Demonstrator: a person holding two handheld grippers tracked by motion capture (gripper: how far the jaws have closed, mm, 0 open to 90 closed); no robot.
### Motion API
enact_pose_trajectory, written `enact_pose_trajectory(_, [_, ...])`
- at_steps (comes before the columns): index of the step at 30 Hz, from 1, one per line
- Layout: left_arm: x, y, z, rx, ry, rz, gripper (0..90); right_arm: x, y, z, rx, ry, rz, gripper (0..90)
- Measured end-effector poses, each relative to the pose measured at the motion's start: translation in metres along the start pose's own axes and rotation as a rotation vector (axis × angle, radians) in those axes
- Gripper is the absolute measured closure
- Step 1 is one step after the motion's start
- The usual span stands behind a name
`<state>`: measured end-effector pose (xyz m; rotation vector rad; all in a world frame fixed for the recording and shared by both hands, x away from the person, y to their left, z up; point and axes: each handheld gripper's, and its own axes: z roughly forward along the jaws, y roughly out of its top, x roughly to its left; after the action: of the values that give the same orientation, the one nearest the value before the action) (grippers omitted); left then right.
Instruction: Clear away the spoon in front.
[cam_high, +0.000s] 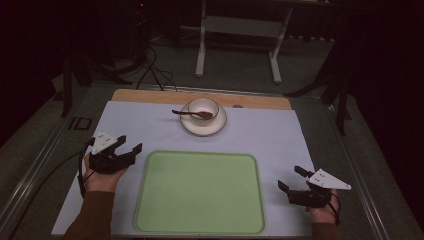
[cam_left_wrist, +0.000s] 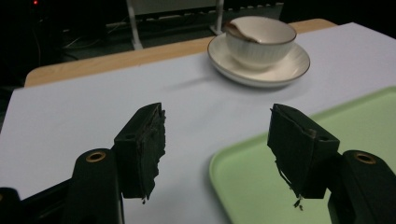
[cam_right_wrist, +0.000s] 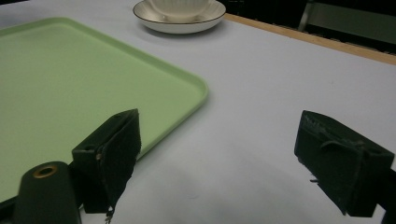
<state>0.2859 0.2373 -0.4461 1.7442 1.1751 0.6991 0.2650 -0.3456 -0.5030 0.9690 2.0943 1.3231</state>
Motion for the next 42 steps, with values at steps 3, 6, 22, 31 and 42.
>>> enact_pose_trajectory(3, [-0.001, 0.009, 0.005, -0.009, -0.008, 0.003, 36.2, -0.001, 0.0, -0.001, -0.002, -0.001, 0.0, 14.3])
enact_pose_trajectory(6, [-0.002, 0.015, 0.011, -0.011, -0.022, -0.004, 36.1, -0.001, 0.0, -0.001, -0.003, -0.002, 0.0, 14.3])
enact_pose_trajectory(22, [-0.009, 0.04, 0.046, -0.011, -0.053, 0.001, 36.3, -0.001, 0.001, -0.001, -0.004, -0.001, -0.001, 14.3])
enact_pose_trajectory(31, [-0.011, 0.054, 0.066, 0.006, -0.053, 0.021, 37.0, -0.001, 0.001, -0.001, -0.006, 0.0, -0.002, 14.3])
enact_pose_trajectory(42, [-0.009, 0.068, 0.092, 0.046, -0.058, 0.028, 38.1, -0.001, 0.001, -0.001, -0.009, -0.001, -0.001, 14.4])
